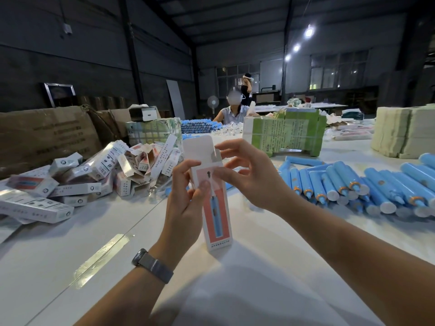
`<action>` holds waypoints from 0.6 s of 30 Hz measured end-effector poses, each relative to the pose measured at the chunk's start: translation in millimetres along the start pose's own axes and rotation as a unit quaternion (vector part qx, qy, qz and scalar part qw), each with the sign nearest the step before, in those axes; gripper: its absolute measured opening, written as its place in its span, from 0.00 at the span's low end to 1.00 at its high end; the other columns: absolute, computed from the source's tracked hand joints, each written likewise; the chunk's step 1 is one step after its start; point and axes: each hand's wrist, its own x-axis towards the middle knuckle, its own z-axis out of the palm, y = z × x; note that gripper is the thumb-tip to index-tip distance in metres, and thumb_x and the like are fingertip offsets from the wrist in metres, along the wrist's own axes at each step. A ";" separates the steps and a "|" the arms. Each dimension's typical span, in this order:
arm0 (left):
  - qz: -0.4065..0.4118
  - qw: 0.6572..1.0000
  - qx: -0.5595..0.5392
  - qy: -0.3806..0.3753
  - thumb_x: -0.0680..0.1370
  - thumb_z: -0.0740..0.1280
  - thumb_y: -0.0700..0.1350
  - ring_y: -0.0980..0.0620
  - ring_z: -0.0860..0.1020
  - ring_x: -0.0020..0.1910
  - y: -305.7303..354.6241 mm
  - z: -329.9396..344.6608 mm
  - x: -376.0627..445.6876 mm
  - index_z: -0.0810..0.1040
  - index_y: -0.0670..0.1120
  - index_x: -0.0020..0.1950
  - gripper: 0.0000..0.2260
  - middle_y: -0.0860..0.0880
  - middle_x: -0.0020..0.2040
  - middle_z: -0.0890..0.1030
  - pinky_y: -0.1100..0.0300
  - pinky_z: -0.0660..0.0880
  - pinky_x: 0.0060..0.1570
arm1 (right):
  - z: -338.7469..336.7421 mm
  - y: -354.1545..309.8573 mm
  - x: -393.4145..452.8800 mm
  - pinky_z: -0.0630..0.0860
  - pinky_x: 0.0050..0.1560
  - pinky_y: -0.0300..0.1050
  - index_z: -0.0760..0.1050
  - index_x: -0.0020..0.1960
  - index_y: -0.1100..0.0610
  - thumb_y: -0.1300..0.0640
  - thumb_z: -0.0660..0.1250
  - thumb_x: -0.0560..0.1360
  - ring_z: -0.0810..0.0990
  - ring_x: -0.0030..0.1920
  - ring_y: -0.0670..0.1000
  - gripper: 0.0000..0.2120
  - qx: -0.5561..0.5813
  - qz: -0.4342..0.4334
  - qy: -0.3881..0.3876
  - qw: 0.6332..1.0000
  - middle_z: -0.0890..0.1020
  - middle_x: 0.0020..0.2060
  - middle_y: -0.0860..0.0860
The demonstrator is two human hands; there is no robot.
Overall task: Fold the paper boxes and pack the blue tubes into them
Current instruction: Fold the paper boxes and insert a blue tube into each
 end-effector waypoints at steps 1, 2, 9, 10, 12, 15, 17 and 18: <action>0.001 1.000 -0.001 -0.003 0.82 0.59 0.46 0.50 0.81 0.53 0.3 0.0 0.3 0.66 0.63 0.58 0.12 0.56 0.54 0.77 0.60 0.81 0.44 | -0.2 -0.3 -0.2 0.79 0.44 0.39 0.73 0.57 0.44 0.54 0.72 0.75 0.82 0.47 0.47 0.14 -0.008 -0.002 -0.004 1.000 0.81 0.51 0.43; 0.003 1.000 -0.001 -0.004 0.82 0.58 0.46 0.50 0.81 0.52 0.4 0.3 0.7 0.66 0.64 0.57 0.12 0.55 0.53 0.77 0.60 0.80 0.44 | -0.1 -0.7 -0.5 0.80 0.44 0.40 0.75 0.57 0.45 0.55 0.71 0.76 0.82 0.47 0.47 0.12 -0.018 -0.008 -0.009 1.000 0.81 0.51 0.44; 0.007 1.000 -0.015 -0.024 0.82 0.58 0.43 0.52 0.81 0.52 2.8 0.7 1.4 0.66 0.64 0.58 0.14 0.56 0.52 0.77 0.61 0.80 0.45 | -4.1 -3.0 1.5 0.79 0.48 0.40 0.81 0.52 0.56 0.62 0.72 0.75 0.78 0.59 0.46 0.06 -0.036 -0.044 -0.025 0.998 0.77 0.60 0.44; 0.002 0.999 -0.024 -0.027 0.81 0.58 0.43 0.52 0.81 0.52 3.5 0.3 1.4 0.66 0.64 0.57 0.14 0.57 0.52 0.78 0.61 0.80 0.45 | -4.9 -4.7 2.1 0.78 0.49 0.39 0.81 0.50 0.56 0.63 0.73 0.74 0.79 0.59 0.45 0.06 -0.018 -0.041 -0.027 0.999 0.77 0.60 0.43; -0.008 0.999 -0.037 -0.033 0.81 0.59 0.43 0.52 0.80 0.51 4.4 0.2 1.7 0.67 0.65 0.56 0.15 0.57 0.51 0.78 0.60 0.80 0.45 | -5.7 -8.0 3.1 0.77 0.49 0.39 0.80 0.47 0.52 0.64 0.75 0.72 0.80 0.57 0.46 0.09 0.016 -0.038 -0.027 0.999 0.78 0.58 0.42; -0.036 0.996 -0.069 -0.032 0.80 0.59 0.44 0.52 0.81 0.50 5.0 2.2 1.7 0.65 0.66 0.57 0.15 0.56 0.50 0.79 0.58 0.80 0.46 | -4.3 -11.2 3.8 0.77 0.46 0.47 0.74 0.47 0.47 0.65 0.76 0.69 0.80 0.53 0.51 0.17 0.040 -0.054 -0.006 0.998 0.80 0.49 0.43; -0.049 0.994 -0.097 -0.020 0.80 0.60 0.44 0.53 0.82 0.50 4.6 3.3 1.3 0.63 0.68 0.56 0.16 0.57 0.50 0.80 0.58 0.80 0.46 | -2.2 -11.7 3.9 0.77 0.46 0.51 0.72 0.48 0.48 0.66 0.75 0.69 0.80 0.50 0.51 0.18 0.035 -0.060 -0.003 0.998 0.81 0.45 0.42; -0.055 0.993 -0.103 -0.015 0.80 0.60 0.44 0.53 0.82 0.50 4.5 3.7 1.3 0.63 0.68 0.56 0.17 0.57 0.50 0.80 0.59 0.79 0.45 | -1.4 -11.3 4.1 0.77 0.46 0.50 0.73 0.48 0.49 0.67 0.75 0.70 0.79 0.50 0.51 0.17 0.024 -0.059 -0.003 0.998 0.81 0.44 0.43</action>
